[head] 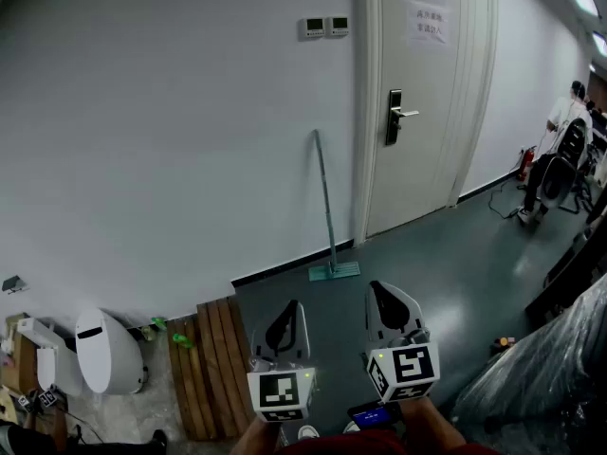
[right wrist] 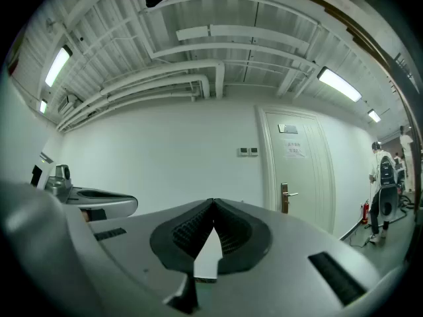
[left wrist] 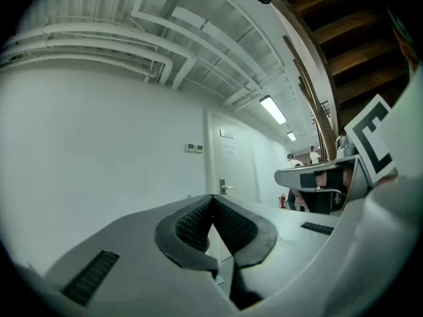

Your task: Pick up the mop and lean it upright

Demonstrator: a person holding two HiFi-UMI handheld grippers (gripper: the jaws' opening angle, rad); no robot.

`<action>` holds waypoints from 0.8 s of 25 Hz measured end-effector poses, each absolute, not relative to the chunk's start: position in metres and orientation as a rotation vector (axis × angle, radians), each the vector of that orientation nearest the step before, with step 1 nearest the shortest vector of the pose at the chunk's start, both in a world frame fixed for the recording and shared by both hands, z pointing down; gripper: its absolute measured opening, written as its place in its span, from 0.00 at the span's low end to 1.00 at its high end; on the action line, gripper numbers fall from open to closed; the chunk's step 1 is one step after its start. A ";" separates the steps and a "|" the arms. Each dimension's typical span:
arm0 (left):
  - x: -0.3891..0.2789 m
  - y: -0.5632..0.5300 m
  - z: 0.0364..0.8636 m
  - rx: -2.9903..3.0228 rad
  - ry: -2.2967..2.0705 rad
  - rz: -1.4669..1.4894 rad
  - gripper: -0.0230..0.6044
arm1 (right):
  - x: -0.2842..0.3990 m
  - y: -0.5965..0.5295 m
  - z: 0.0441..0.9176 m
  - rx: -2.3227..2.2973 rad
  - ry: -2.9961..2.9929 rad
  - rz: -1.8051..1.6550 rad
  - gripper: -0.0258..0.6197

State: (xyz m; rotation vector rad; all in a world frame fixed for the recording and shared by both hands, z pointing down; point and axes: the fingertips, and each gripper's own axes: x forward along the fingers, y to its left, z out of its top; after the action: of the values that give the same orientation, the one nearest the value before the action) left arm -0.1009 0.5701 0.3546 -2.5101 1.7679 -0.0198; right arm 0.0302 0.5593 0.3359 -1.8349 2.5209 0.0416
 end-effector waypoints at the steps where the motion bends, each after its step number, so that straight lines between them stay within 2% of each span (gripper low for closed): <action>1: -0.100 0.569 0.354 -2.512 1.765 -0.017 0.06 | 0.032 0.558 0.337 -1.840 2.517 0.036 0.07; 20: -0.056 0.558 0.358 -2.472 1.796 -0.009 0.06 | 0.079 0.547 0.337 -1.799 2.478 0.054 0.07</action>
State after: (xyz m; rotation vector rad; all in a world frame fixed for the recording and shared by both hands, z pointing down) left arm -0.0563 0.5578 0.3578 -2.4718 1.7965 -0.0088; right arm 0.0792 0.5469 0.3366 -1.7987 2.4784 0.0541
